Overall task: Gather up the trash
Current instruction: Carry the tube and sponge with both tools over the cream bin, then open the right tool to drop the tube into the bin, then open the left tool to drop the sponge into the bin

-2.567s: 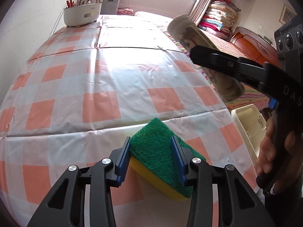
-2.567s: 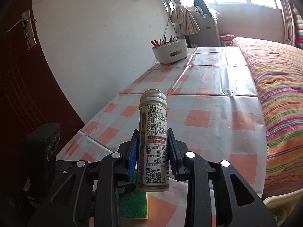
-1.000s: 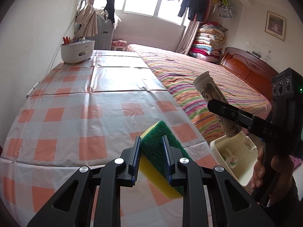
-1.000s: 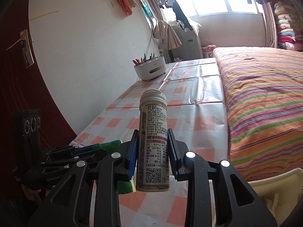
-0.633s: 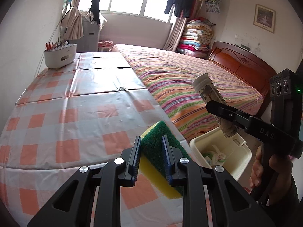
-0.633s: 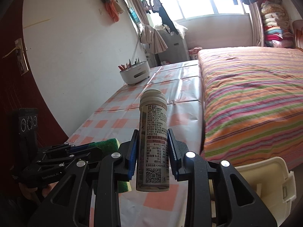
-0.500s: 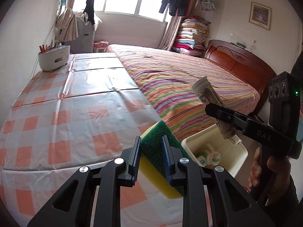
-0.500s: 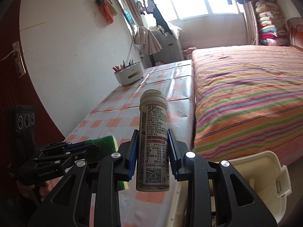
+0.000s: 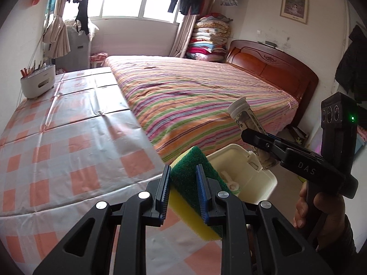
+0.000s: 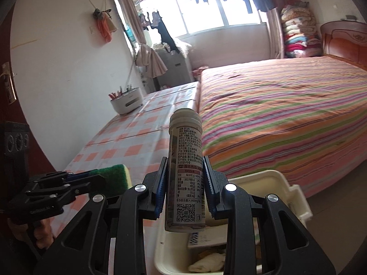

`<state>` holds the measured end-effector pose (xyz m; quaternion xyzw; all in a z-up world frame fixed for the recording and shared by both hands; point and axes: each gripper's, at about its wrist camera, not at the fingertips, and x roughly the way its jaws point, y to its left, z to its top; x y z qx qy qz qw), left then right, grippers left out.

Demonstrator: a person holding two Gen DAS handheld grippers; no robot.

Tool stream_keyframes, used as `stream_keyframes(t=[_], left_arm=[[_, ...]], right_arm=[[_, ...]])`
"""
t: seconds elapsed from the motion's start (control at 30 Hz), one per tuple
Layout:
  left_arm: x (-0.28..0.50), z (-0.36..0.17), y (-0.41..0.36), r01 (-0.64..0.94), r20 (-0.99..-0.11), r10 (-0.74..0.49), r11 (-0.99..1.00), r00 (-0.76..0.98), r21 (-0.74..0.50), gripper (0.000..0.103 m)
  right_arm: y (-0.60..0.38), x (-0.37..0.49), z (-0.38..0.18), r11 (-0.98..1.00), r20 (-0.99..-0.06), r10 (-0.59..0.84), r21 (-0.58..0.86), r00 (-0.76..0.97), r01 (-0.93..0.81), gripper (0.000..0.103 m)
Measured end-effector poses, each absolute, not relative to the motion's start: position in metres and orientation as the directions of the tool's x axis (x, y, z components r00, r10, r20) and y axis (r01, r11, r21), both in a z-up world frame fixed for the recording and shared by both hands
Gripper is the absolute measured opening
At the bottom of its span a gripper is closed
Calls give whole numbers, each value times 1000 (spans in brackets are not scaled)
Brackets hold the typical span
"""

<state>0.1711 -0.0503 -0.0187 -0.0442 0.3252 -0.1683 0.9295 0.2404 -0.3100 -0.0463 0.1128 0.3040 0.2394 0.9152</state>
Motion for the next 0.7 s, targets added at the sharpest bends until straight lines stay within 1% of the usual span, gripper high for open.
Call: stream_keyframes(t=[0.17,0.23,0.27,0.3,0.57,0.7], left_arm=[[171,-16,-70,311,-590,-359,932,723,-186,22],[170,-15,-75,319,-589,-363,930,722,-182,22],[170,-14,-78,323,-590,-365,929,720,-181,22],[170,-14,-81,328,-591,-368,928,718,-180,22],[171,-14,-97,346,-593,-378,922,711,-172,22],[170,-16,-105,356,-599,-379,920,705,-163,22]], right_arm=[[-329,236,-58,893,-520,444,320,730,-315,31],[-332,235,-62,901,-524,427,317,737,-297,39],[-334,235,-63,900,-524,427,323,737,-292,51],[-335,234,-64,900,-522,425,332,740,-283,56],[-346,223,-53,891,-463,409,390,786,-233,57],[-354,222,-55,885,-451,403,414,797,-213,58]])
